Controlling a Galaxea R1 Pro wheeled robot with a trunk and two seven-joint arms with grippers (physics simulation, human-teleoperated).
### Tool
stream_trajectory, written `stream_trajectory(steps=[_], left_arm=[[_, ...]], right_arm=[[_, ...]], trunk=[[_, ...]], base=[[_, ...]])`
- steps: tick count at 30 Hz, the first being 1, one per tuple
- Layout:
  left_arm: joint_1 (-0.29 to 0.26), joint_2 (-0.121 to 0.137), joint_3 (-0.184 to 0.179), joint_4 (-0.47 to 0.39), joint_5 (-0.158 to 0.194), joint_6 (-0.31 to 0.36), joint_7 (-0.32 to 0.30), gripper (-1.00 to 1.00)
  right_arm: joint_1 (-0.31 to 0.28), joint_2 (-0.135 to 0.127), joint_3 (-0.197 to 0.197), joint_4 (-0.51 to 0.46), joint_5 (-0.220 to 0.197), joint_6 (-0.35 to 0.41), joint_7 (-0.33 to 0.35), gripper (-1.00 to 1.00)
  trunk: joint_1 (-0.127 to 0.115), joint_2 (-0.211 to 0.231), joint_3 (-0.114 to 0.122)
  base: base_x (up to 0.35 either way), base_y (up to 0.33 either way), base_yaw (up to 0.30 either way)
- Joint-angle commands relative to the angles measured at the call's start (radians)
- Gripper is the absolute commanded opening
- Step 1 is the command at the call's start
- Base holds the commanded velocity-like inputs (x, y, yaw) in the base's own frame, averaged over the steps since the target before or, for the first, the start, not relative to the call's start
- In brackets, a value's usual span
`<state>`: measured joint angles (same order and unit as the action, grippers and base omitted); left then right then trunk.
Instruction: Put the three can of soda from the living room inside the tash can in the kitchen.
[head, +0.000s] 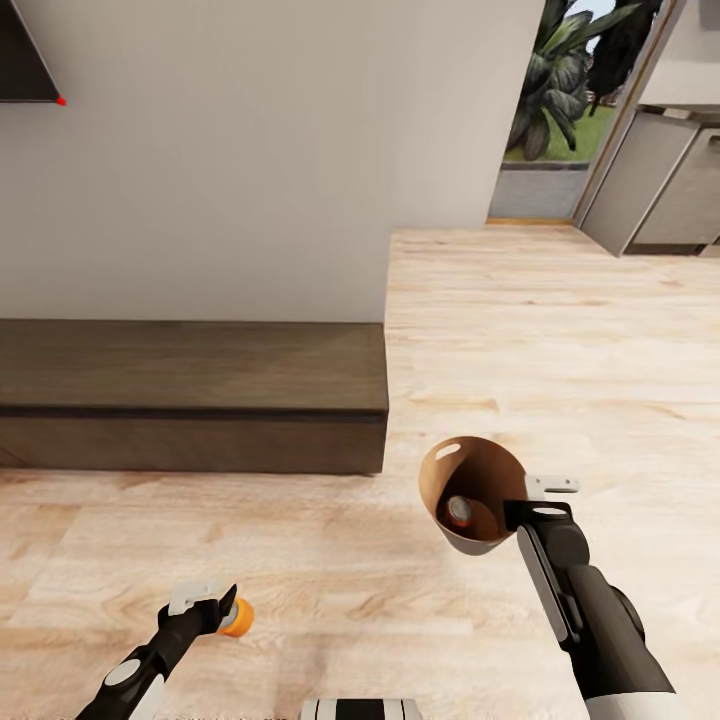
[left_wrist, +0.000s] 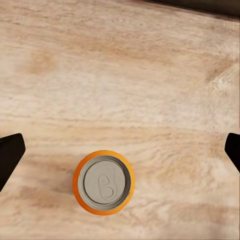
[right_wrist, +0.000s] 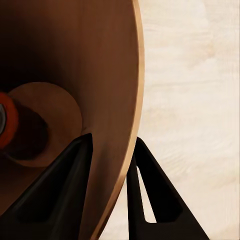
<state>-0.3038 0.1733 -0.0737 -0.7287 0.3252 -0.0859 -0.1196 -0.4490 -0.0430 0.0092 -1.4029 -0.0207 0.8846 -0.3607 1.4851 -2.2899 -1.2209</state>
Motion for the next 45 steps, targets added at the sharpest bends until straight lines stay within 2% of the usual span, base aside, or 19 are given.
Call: stream_trajectory(steps=[1, 12, 27, 45], left_arm=[[0.000, 0.000, 0.000, 0.000, 0.000, 0.000, 0.000, 1.00], [0.000, 0.000, 0.000, -0.001, 0.000, 0.000, 0.000, 1.00], [0.000, 0.000, 0.000, -0.001, 0.000, 0.000, 0.000, 1.00], [0.000, 0.000, 0.000, 0.000, 0.000, 0.000, 0.000, 1.00]], right_arm=[[0.000, 0.000, 0.000, -0.001, 0.010, 0.001, 0.002, -1.00], [-0.001, 0.000, 0.000, -0.005, 0.010, -0.002, 0.002, -1.00], [-0.042, 0.000, 0.000, -0.023, 0.012, -0.001, 0.001, -1.00], [-0.043, -0.001, 0.000, -0.027, 0.011, -0.001, 0.002, -1.00]], trunk=[[0.000, 0.000, -0.001], [0.000, 0.000, -0.007], [0.000, 0.000, -0.008], [0.000, 0.000, -0.033]], base=[[0.000, 0.076, 0.000], [0.000, 0.021, 0.000], [0.000, 0.000, 0.000], [0.000, 0.000, 0.000]])
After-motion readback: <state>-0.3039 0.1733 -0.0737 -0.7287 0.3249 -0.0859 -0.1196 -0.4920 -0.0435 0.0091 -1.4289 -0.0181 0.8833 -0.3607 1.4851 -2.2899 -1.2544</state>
